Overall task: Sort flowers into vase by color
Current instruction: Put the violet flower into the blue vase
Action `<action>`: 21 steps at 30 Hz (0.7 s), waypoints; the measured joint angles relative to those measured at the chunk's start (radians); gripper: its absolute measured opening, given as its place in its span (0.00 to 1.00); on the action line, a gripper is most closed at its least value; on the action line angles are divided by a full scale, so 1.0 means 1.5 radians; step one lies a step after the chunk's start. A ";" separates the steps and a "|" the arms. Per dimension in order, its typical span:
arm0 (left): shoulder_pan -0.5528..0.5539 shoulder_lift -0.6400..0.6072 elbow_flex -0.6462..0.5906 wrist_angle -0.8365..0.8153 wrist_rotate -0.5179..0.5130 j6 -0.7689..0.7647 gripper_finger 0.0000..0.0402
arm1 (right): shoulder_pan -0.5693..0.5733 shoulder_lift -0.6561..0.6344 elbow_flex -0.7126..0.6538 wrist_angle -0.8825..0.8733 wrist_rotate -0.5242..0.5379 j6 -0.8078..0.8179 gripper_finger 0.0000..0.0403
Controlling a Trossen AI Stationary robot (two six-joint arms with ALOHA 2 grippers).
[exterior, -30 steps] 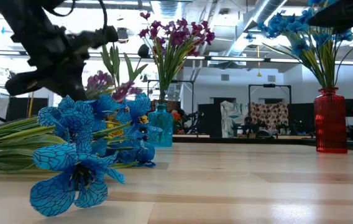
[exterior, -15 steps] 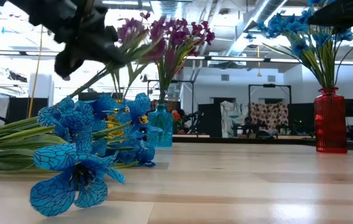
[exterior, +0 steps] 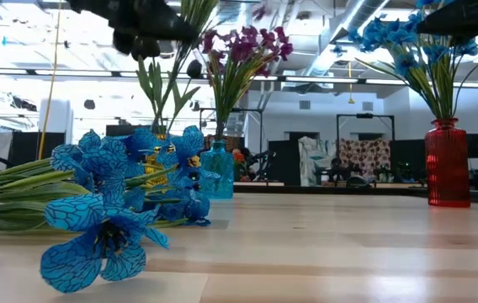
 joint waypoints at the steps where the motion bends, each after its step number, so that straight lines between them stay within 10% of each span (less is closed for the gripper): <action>1: 0.006 0.004 0.000 0.022 0.020 0.036 0.01 | 0.000 0.000 0.000 0.000 0.000 0.000 0.34; 10: 0.114 0.009 0.000 0.142 0.250 0.318 0.01 | 0.000 0.000 0.000 0.000 0.000 0.000 0.34; 21: 0.316 0.009 0.000 0.209 0.529 0.359 0.00 | 0.000 0.000 0.000 0.000 0.000 0.000 0.34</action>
